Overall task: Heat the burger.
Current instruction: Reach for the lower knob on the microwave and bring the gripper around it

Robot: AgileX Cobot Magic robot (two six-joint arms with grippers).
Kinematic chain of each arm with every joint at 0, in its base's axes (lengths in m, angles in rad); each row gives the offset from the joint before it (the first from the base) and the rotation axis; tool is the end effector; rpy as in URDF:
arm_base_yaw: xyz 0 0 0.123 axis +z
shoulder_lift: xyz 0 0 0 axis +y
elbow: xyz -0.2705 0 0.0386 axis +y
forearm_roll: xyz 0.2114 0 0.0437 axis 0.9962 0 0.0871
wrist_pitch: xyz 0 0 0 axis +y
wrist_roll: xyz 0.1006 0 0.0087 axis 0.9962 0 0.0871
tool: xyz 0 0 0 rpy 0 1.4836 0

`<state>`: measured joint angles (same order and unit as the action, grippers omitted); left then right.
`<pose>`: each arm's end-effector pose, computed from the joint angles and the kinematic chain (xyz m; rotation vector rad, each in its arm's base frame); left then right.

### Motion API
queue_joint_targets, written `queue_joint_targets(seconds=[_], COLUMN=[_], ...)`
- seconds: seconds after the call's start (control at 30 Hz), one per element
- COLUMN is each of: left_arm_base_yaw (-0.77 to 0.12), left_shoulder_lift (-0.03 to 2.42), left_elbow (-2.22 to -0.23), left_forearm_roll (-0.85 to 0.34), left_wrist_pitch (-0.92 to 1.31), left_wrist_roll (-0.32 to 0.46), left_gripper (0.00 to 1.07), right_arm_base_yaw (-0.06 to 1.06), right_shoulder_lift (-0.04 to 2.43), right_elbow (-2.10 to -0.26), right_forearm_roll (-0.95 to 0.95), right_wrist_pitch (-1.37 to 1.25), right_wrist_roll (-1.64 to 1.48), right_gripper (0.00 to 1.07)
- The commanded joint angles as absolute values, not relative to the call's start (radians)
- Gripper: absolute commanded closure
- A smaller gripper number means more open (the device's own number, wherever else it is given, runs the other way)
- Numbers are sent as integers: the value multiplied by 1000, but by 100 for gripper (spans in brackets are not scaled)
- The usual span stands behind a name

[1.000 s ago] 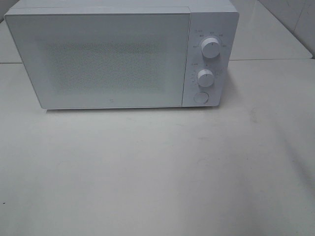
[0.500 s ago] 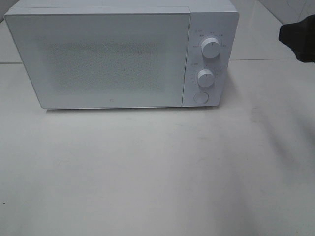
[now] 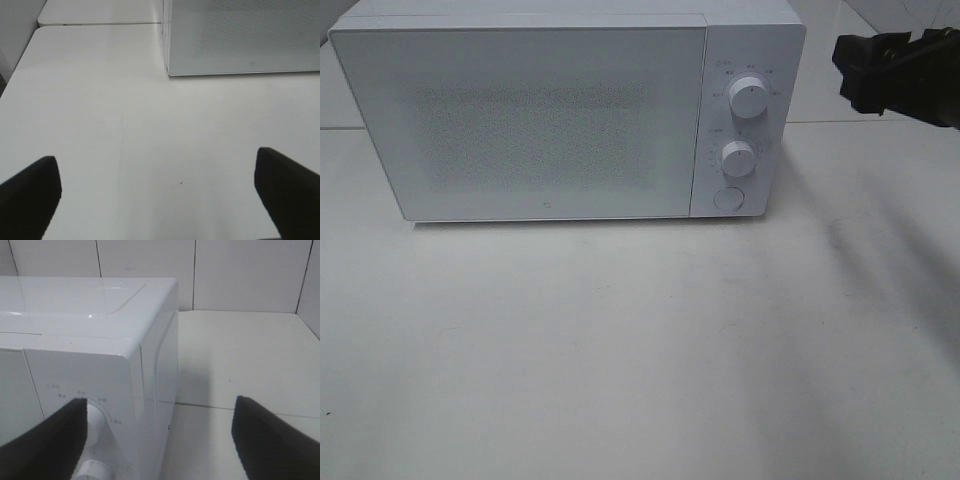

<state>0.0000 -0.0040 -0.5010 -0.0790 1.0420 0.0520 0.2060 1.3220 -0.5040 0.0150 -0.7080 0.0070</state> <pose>-0.0160 -0.0069 0.2573 0.0555 2.0179 -0.0612 0.2431 0.0498 0.2679 -0.1419 1.5898 0.1669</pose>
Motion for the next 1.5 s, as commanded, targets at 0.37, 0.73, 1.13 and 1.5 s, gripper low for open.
queue_joint_targets(seconds=[0.37, 0.73, 1.13, 1.5], left_arm_base_yaw=[1, 1, 1, 1], left_shoulder_lift=[-31, -31, -31, -31], left_elbow=[-497, -497, -497, -497], left_forearm_roll=[-86, -86, -86, -86], left_wrist_pitch=[1038, 1038, 1038, 1038], left_wrist_roll=[44, 44, 44, 44], left_gripper=[6, 6, 6, 6], right_arm_base_yaw=[461, 625, 725, 725], right_shoulder_lift=[1528, 1703, 1789, 1876], right_elbow=[-432, -433, -435, -541], right_forearm_roll=[456, 568, 717, 729], right_wrist_pitch=[-1139, -1318, -1358, -1358], right_wrist_roll=[-288, -273, -258, -258], right_gripper=[31, 31, 31, 31])
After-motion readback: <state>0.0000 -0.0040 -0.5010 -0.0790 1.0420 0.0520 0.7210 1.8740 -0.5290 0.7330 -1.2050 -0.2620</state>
